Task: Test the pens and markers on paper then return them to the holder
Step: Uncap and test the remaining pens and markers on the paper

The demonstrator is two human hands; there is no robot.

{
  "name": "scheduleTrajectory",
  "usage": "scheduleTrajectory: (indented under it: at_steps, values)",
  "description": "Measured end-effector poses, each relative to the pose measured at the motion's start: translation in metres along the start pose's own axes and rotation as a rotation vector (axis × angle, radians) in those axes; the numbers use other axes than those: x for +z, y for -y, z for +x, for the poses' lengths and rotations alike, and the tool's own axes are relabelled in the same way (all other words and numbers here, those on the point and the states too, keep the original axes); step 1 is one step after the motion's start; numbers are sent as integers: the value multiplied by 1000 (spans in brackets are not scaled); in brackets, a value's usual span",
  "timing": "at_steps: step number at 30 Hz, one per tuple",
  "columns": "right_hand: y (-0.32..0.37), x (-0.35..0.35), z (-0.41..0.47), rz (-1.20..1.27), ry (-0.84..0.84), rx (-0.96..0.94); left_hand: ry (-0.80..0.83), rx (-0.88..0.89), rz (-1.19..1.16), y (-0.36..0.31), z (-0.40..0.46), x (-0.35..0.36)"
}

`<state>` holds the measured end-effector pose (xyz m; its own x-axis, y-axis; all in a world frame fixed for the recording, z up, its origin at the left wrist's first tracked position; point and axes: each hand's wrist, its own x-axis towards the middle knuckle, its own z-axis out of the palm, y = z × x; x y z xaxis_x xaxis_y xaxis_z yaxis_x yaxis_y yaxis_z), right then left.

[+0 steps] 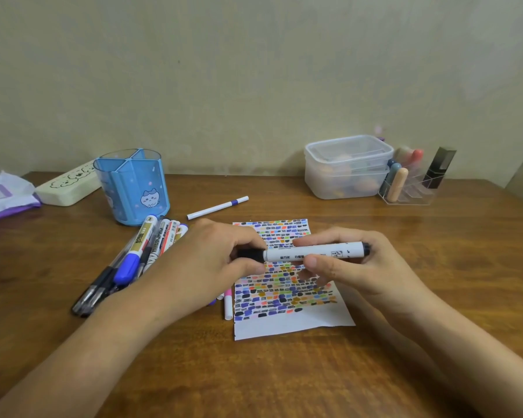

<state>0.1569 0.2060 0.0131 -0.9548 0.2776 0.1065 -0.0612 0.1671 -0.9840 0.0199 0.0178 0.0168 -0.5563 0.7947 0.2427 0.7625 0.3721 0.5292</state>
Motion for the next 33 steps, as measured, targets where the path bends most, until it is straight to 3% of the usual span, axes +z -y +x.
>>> scheduleTrajectory:
  at_steps: [17,22,26,30,33]
  values:
    - [-9,4,0,60,-39,9,-5,-31,3,-5,0,6]
    - [-9,5,2,12,-9,-7,-14,83,-11,-9,-5,9]
    - [-12,7,3,-10,0,-16,-9,178,131,-12,-7,13]
    - [-13,2,10,5,-93,10,-42,61,200,-6,-3,-3]
    - [-15,-3,12,-113,-127,22,-77,-77,293,4,-4,-19]
